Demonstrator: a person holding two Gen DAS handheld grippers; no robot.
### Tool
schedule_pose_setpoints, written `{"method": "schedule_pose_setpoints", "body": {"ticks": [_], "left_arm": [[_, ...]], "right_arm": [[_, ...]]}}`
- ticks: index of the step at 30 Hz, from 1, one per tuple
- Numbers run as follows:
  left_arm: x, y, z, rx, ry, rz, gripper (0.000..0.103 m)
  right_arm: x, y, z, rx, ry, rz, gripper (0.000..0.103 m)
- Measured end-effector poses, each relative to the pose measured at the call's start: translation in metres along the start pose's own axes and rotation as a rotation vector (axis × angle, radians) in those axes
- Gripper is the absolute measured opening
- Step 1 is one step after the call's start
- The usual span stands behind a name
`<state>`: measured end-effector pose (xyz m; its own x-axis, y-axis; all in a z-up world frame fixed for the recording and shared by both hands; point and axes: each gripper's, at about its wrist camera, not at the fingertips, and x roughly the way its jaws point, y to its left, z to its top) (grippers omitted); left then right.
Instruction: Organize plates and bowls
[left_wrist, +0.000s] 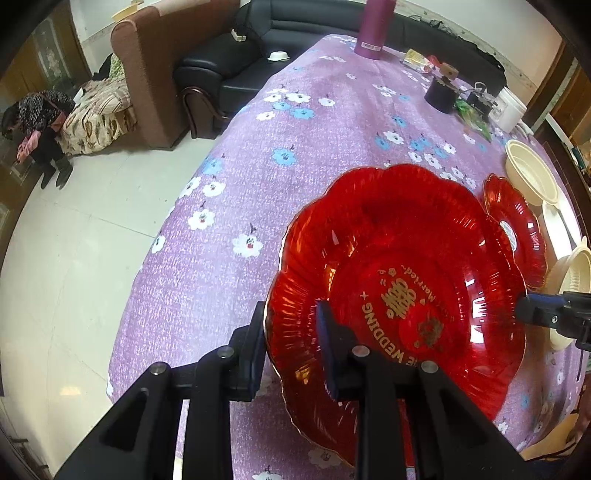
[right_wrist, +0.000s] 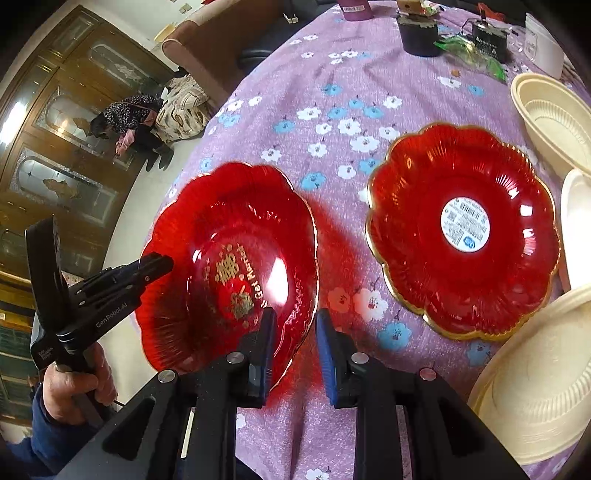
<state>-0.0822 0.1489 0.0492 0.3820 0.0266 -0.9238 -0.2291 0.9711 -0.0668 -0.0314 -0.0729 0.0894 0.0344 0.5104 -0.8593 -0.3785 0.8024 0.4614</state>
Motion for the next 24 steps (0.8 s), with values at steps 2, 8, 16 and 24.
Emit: {"method": "schedule_pose_setpoints", "body": {"ticks": [2, 8, 16, 24], "left_arm": [[-0.002, 0.002, -0.002, -0.007, -0.001, -0.002, 0.032], [-0.015, 0.0, -0.003, -0.003, -0.028, 0.004, 0.043], [-0.03, -0.005, 0.005, 0.003, -0.056, 0.017, 0.046], [-0.045, -0.029, 0.013, 0.044, -0.092, -0.004, 0.052]], "right_arm": [[0.0, 0.0, 0.0, 0.0, 0.007, 0.015, 0.026], [-0.001, 0.001, -0.002, -0.002, 0.014, 0.04, 0.026], [-0.018, -0.008, -0.005, 0.018, -0.028, 0.063, 0.026], [-0.037, -0.028, -0.008, 0.063, -0.075, 0.038, 0.026]]}}
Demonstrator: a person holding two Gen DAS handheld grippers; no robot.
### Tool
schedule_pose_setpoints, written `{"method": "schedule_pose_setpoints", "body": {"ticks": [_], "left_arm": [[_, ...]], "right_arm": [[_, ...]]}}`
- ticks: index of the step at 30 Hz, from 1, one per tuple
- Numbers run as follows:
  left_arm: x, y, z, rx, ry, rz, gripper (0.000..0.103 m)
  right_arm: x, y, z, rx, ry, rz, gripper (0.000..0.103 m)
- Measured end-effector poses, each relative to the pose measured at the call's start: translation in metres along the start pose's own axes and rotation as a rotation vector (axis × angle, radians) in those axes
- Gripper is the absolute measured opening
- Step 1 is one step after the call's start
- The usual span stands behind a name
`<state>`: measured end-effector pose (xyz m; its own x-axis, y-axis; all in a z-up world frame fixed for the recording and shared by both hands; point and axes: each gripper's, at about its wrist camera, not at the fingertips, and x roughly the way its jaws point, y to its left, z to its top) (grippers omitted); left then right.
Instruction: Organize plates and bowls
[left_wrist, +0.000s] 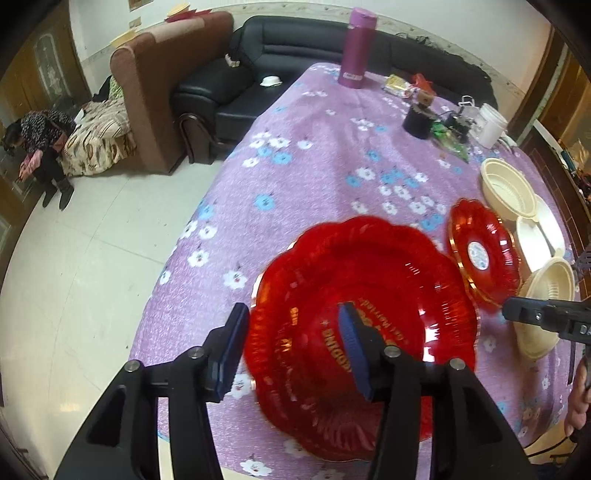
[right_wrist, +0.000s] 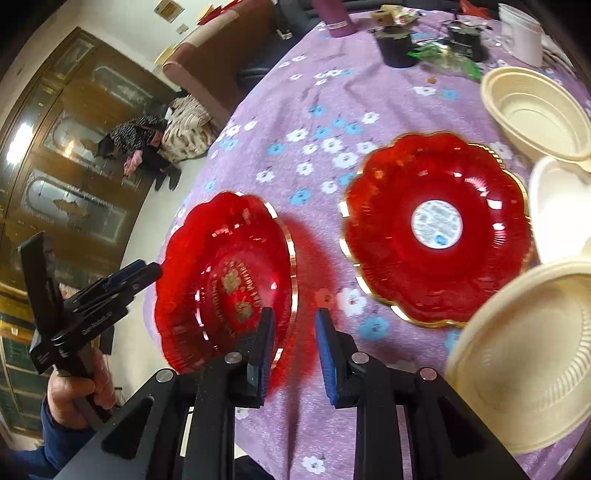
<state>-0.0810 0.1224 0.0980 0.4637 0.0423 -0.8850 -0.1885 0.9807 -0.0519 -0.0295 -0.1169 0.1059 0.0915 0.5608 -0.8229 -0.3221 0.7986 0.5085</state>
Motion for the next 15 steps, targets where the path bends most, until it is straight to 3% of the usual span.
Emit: {"method": "schedule_pose_setpoints", "body": {"ticks": [15], "left_arm": [[-0.004, -0.077, 0.023, 0.153, -0.01, -0.096, 0.053]], "right_arm": [[-0.03, -0.079, -0.029, 0.192, -0.043, -0.018, 0.026]]}}
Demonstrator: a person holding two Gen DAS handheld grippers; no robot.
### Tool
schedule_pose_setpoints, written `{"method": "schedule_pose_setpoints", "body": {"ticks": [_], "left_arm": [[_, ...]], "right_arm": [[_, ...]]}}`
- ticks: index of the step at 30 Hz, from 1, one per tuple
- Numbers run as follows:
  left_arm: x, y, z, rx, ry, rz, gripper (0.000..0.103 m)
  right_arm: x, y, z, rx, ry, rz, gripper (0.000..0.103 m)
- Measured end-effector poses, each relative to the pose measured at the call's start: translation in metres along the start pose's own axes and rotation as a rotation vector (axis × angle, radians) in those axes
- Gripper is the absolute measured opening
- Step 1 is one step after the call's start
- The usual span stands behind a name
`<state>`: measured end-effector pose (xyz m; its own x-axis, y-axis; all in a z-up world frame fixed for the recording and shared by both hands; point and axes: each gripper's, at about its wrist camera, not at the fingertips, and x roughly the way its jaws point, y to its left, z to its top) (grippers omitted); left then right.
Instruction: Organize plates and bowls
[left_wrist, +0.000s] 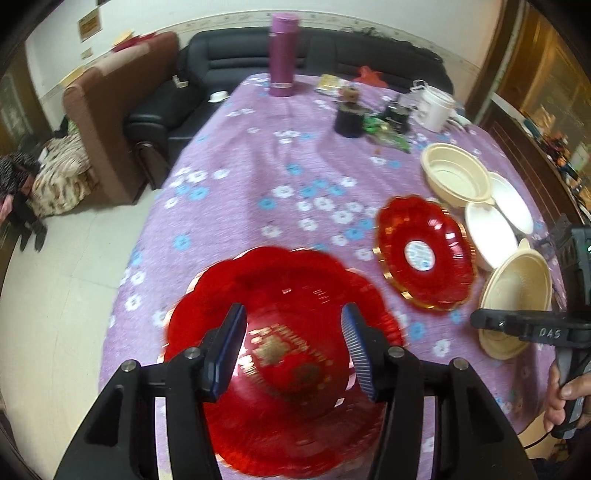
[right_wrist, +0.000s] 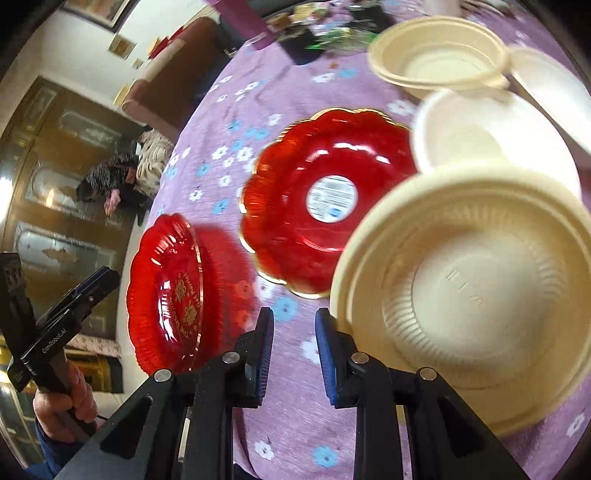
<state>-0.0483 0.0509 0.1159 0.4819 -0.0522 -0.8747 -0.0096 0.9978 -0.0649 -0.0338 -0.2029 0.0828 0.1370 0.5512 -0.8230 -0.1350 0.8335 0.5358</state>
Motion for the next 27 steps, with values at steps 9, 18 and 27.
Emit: {"method": "schedule_pose_setpoints", "body": {"ticks": [9, 18, 27], "left_arm": [[0.033, -0.055, 0.04, 0.077, 0.044, -0.064, 0.06], [0.064, -0.082, 0.069, 0.14, 0.073, -0.026, 0.06], [0.082, -0.085, 0.079, 0.164, 0.1, -0.016, 0.06]], "right_arm": [[-0.021, -0.024, -0.021, 0.038, 0.0, 0.037, 0.026], [-0.049, -0.027, -0.015, 0.06, -0.056, 0.043, 0.027], [-0.05, -0.028, 0.023, 0.086, -0.076, -0.036, 0.03]]}}
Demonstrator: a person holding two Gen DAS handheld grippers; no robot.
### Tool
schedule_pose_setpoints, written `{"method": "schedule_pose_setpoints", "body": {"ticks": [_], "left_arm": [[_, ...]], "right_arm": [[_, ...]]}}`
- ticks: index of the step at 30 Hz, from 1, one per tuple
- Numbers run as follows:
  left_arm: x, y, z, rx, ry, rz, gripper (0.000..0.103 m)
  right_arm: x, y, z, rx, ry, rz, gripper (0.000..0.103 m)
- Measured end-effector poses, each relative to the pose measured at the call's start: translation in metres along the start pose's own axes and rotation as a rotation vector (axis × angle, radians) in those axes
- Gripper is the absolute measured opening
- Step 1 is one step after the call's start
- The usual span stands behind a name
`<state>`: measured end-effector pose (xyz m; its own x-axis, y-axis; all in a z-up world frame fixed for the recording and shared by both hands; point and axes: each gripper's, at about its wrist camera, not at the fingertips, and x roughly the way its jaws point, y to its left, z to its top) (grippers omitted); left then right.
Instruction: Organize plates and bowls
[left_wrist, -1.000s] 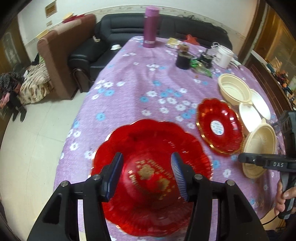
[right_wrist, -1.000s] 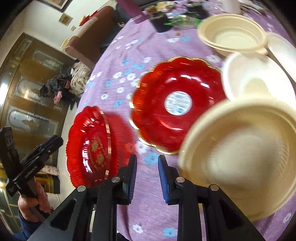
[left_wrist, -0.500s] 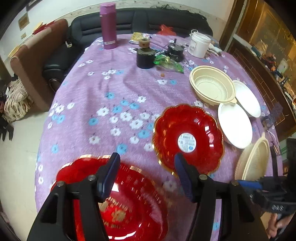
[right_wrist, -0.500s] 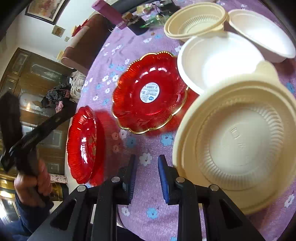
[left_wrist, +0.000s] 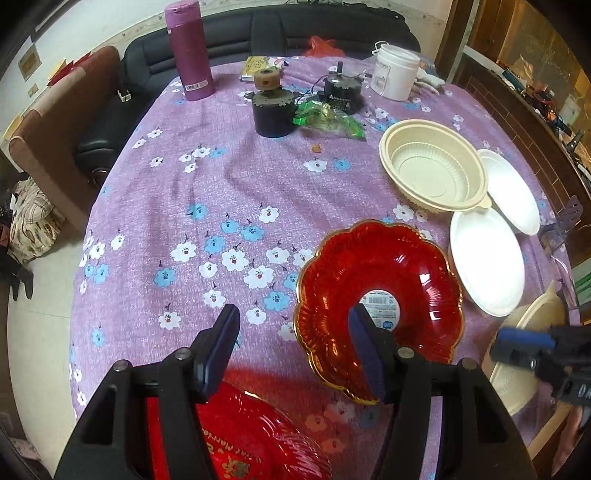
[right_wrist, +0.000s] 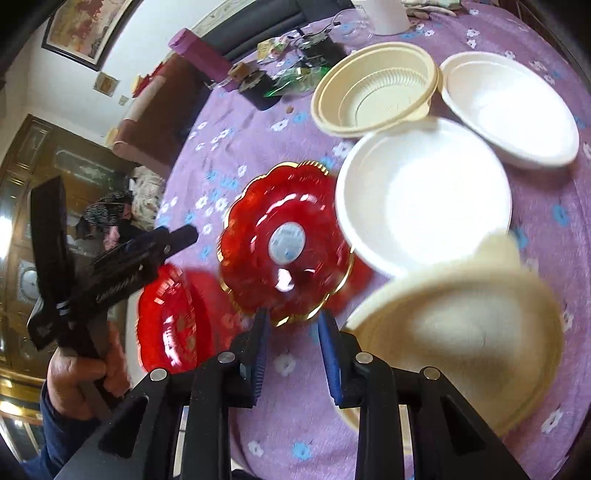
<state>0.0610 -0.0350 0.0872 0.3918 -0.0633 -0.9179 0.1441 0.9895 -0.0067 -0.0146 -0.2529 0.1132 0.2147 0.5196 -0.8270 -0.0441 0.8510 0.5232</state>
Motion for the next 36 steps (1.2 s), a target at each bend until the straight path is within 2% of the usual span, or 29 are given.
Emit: {"method": "schedule_pose_setpoints", "body": {"ticks": [5, 14, 15, 17, 19, 20, 22, 23, 27, 36], "left_arm": [[0.015, 0.005, 0.005, 0.004, 0.028, -0.008, 0.061], [0.042, 0.012, 0.016, -0.01, 0.06, -0.027, 0.06], [0.045, 0.012, 0.017, -0.012, 0.065, -0.037, 0.059], [0.052, 0.012, 0.018, -0.008, 0.077, -0.044, 0.045], [0.057, 0.011, 0.018, -0.006, 0.09, -0.059, 0.039], [0.06, 0.01, 0.018, -0.006, 0.094, -0.068, 0.03], [0.063, 0.006, 0.018, 0.002, 0.103, -0.09, 0.019], [0.065, 0.004, 0.018, 0.008, 0.107, -0.098, 0.017], [0.063, -0.003, 0.015, 0.048, 0.092, -0.071, 0.017], [0.051, 0.007, 0.013, 0.03, 0.06, -0.067, 0.017]], "right_arm": [[0.012, -0.004, 0.017, 0.012, 0.052, -0.127, 0.034], [0.038, -0.012, 0.026, 0.065, 0.121, -0.133, 0.035], [0.04, -0.013, 0.027, 0.071, 0.126, -0.132, 0.035], [0.045, -0.014, 0.027, 0.074, 0.134, -0.135, 0.035], [0.048, -0.014, 0.027, 0.07, 0.135, -0.132, 0.035], [0.049, -0.014, 0.027, 0.067, 0.135, -0.133, 0.035], [0.051, -0.012, 0.028, 0.059, 0.127, -0.137, 0.03], [0.052, -0.01, 0.028, 0.048, 0.124, -0.143, 0.027], [0.055, -0.007, 0.029, 0.028, 0.114, -0.158, 0.024], [0.057, -0.002, 0.027, 0.034, 0.107, -0.137, 0.024]]}}
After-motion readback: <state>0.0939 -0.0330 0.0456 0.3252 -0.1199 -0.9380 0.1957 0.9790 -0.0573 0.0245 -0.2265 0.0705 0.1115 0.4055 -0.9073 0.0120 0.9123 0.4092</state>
